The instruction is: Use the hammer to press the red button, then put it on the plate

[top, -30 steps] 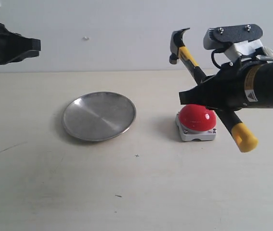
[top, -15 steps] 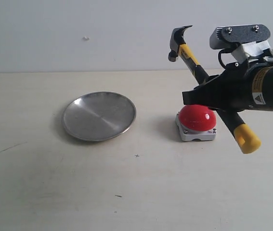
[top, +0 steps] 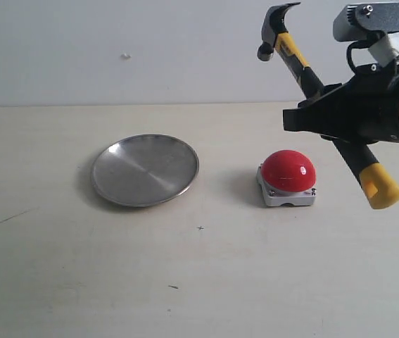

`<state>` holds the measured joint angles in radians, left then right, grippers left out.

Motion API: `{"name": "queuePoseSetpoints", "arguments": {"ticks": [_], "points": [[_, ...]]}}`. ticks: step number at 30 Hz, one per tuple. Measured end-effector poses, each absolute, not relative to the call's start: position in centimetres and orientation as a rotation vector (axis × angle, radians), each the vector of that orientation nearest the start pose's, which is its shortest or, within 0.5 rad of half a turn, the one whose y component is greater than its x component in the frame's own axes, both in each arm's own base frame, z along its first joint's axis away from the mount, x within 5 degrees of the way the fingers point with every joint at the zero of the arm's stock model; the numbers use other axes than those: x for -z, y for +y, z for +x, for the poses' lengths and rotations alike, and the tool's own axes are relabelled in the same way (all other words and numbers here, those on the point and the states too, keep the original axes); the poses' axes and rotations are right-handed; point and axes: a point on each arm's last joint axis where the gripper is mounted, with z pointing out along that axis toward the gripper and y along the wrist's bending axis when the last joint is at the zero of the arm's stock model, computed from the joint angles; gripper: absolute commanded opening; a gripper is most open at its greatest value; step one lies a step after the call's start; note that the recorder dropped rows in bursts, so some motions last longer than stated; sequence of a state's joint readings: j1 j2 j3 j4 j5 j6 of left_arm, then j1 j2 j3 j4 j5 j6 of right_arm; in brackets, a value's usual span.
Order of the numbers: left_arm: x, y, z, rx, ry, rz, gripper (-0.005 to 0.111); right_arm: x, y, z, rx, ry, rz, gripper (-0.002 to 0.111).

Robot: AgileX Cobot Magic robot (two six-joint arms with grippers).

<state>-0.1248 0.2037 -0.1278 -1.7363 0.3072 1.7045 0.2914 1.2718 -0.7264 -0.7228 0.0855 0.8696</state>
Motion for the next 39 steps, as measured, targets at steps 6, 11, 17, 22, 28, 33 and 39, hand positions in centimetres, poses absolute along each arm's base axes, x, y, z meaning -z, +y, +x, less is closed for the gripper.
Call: {"name": "queuePoseSetpoints", "arguments": {"ticks": [6,11,17,22,28,33,39], "points": [[-23.0,-3.4,5.2,0.384,1.443,0.280,0.000,-26.7,6.9,24.8,-0.197,2.090,-0.130,0.000],[-21.6,-3.3,5.2,0.401,1.472,0.255,0.000,-24.6,6.5,23.7,-0.172,2.159,-0.144,0.000],[-21.5,-3.3,5.2,0.382,1.478,0.264,0.000,-23.5,6.3,23.2,-0.153,2.202,-0.146,0.000],[-21.5,-3.3,5.2,0.383,1.479,0.264,0.000,-23.1,5.8,22.9,-0.095,2.251,-0.123,0.000],[-21.5,-3.3,5.2,0.379,1.480,0.267,0.000,-21.4,5.4,21.9,-0.071,2.318,-0.115,0.000],[-21.5,-3.3,5.2,0.381,1.479,0.269,0.000,-21.1,5.6,21.8,-0.108,2.306,-0.119,0.000],[-21.5,-3.3,5.2,0.381,1.479,0.269,0.000,-23.2,6.1,23.0,-0.147,2.221,-0.125,0.000]]}}
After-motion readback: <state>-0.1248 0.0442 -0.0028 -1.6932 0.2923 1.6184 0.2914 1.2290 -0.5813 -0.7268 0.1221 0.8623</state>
